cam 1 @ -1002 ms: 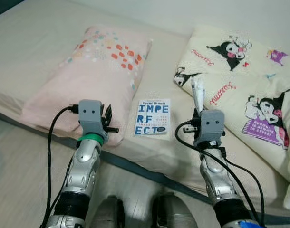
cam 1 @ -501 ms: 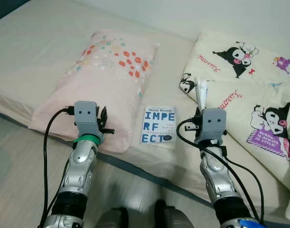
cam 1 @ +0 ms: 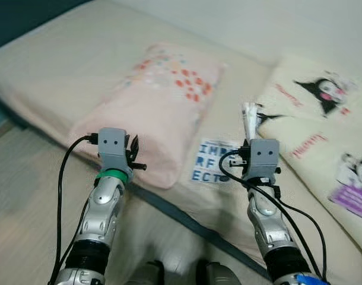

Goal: Clean up the room

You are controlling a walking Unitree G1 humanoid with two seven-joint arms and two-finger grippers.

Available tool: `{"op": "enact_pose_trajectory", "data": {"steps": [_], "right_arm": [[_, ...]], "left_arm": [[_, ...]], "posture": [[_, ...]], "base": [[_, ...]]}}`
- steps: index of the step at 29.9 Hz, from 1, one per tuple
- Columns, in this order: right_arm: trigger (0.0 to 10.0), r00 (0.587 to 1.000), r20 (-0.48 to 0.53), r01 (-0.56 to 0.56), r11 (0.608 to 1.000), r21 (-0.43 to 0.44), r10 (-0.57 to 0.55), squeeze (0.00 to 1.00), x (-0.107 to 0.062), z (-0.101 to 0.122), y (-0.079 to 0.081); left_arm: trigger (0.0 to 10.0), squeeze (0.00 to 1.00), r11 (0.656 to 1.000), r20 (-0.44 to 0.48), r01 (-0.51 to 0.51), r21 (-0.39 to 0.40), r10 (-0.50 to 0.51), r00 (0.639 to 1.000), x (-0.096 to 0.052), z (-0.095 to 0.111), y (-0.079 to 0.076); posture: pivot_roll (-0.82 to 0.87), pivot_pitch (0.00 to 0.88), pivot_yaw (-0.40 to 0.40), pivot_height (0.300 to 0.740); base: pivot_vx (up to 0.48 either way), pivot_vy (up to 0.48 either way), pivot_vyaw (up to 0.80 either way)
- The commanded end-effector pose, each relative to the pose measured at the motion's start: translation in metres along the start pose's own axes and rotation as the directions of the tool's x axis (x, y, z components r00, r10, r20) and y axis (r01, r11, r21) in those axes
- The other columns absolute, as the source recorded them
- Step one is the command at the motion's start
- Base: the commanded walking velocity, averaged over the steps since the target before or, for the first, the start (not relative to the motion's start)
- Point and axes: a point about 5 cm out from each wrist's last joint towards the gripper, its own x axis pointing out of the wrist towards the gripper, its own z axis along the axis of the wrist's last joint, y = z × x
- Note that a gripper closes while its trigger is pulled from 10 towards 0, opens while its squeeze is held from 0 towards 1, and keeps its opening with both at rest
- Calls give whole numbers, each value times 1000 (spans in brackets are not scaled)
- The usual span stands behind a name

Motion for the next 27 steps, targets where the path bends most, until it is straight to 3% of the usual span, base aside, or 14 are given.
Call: {"op": "enact_pose_trajectory", "data": {"steps": [1, 4, 15, 27], "right_arm": [[10000, 999, -41, 9, 1000, -2, -9, 0, -5, -9, -1], [10000, 999, -39, 9, 1000, -1, -9, 0, -5, -8, 0], [10000, 999, -41, -17, 1000, 1, 17, 0, -3, -7, 4], [10000, 997, -71, 11, 999, 32, -9, 0, -2, -11, 1]], "left_arm": [[10000, 0, 1000, -72, 9, 8, -8, 997, -4, -13, -1], [10000, 0, 1000, -89, 15, -4, -16, 996, -4, -16, -2], [10000, 0, 995, -87, 35, 88, -28, 996, -2, -15, -4], [10000, 0, 996, -74, 12, 84, -6, 997, 1, -9, -2]], "posture": [[57, 122, 16, 740], [58, 121, 14, 740], [46, 124, 29, 740], [58, 125, 28, 740]], "base": [[0, 0, 800], [0, 0, 800], [0, 0, 800], [0, 0, 800]]}}
